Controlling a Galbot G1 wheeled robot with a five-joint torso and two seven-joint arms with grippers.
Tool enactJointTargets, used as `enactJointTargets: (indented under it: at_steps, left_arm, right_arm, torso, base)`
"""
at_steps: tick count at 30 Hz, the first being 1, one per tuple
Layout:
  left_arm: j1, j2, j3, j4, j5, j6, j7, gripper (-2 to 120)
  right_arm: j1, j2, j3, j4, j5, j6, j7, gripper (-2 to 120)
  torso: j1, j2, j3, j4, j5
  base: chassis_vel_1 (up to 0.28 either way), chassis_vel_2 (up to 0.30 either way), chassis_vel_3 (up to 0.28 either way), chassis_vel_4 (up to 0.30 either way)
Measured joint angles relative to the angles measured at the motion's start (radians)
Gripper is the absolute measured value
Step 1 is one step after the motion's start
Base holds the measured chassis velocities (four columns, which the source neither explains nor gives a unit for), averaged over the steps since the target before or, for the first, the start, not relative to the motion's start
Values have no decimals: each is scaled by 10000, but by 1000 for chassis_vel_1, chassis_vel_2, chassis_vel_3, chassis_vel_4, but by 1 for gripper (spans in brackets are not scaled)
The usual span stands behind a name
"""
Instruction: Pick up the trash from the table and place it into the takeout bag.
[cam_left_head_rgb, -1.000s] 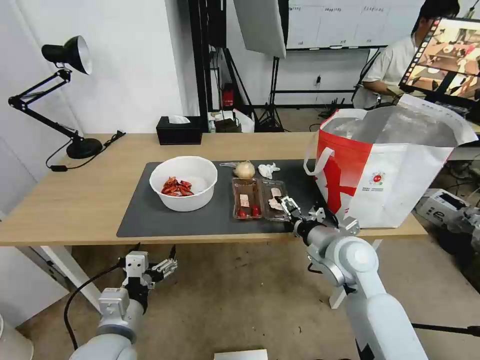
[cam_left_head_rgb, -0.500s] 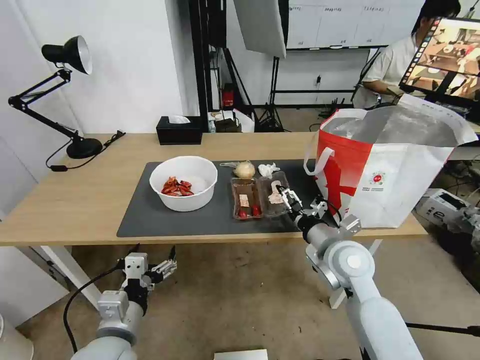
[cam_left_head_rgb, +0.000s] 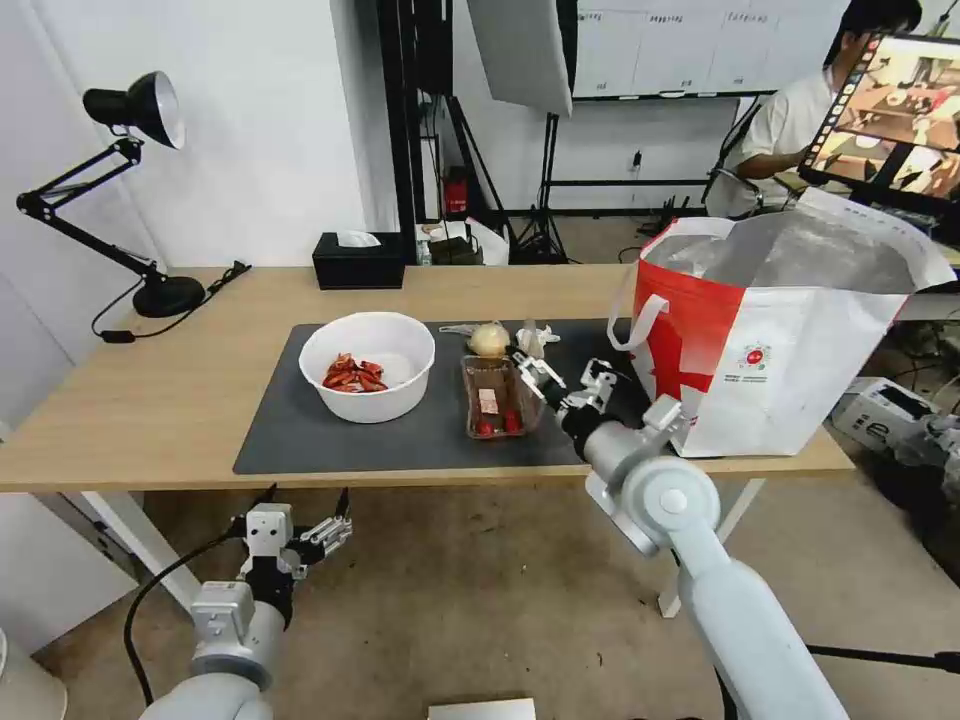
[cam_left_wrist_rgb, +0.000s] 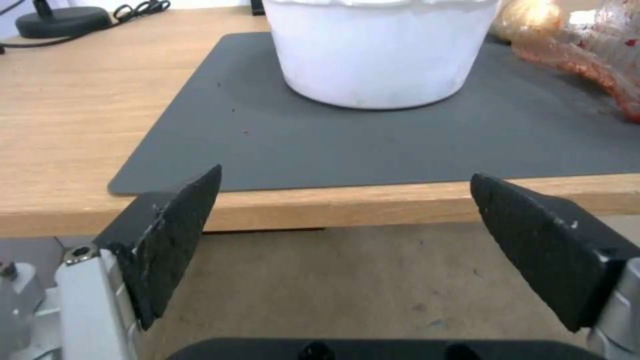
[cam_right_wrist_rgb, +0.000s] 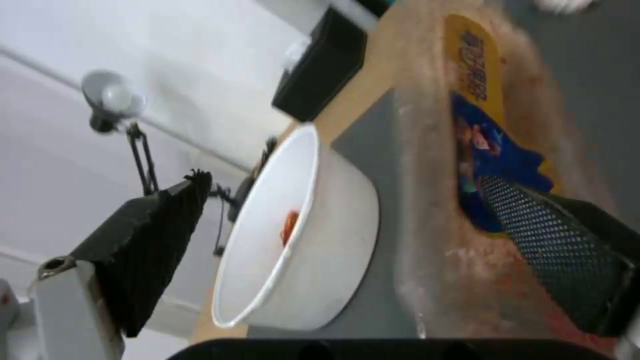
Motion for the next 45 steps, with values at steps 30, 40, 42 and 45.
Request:
enactJointTargets:
  at_steps: [30, 40, 42, 45]
  left_arm:
    - [-589, 348, -80, 79, -827, -231, -24, 100]
    - [-1176, 885, 99, 577, -2016, -273, 13, 100]
    - [-1205, 912, 61, 603, -2132, -270, 17, 100]
    - [-1275, 949, -23, 594, -2547, -186, 9, 100]
  right_arm:
    - [2766, -659, -1786, -2484, -5621, -10, -2868, 93]
    - [4510, -942, -3081, -4767, -8540, 847, -5635, 59]
    - [4721, -812, -3330, -5091, -8654, 846, -5744, 52]
    - [4987, -607, -3662, -5501, -8763, 722, -5872, 42]
  torso:
    - [0, 1, 1, -1, 3]
    - [1, 1, 1, -5, -1]
    - [1, 1, 2, -2, 1]
    - [1, 1, 2, 4, 0]
  base:
    - [0, 0, 0, 0]
    - [0, 0, 0, 0]
    - [0, 0, 0, 0]
    - [0, 0, 0, 0]
